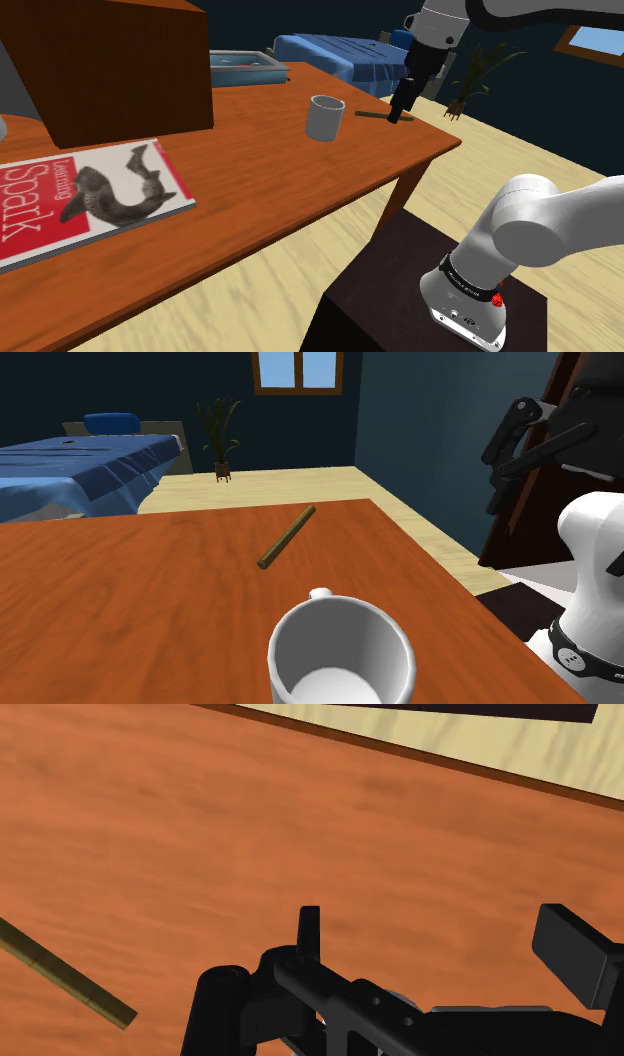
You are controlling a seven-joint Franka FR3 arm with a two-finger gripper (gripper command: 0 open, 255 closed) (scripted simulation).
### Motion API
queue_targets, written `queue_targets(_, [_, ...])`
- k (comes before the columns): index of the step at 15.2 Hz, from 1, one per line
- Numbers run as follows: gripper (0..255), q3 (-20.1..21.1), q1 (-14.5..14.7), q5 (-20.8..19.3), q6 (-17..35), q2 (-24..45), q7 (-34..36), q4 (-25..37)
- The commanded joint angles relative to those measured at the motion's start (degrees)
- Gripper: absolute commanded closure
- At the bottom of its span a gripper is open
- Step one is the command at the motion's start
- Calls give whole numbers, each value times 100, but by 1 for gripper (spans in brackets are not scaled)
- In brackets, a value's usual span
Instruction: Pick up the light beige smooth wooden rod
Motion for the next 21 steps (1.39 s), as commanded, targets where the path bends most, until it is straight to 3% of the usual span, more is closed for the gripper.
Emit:
queue_targets(1, [0, 0, 0, 0, 0, 0, 0, 0])
queue_targets(7, [0, -1022, -41, -596, 537, 17, -1631, -290])
queue_targets(13, [0, -2088, 16, -1041, 1170, 541, -3260, -142])
queue_targets(17, [0, -2819, 196, -1140, 1594, 1130, -4367, 191])
queue_targets(21, [0, -3573, 509, -985, 1977, 1881, -5540, 695])
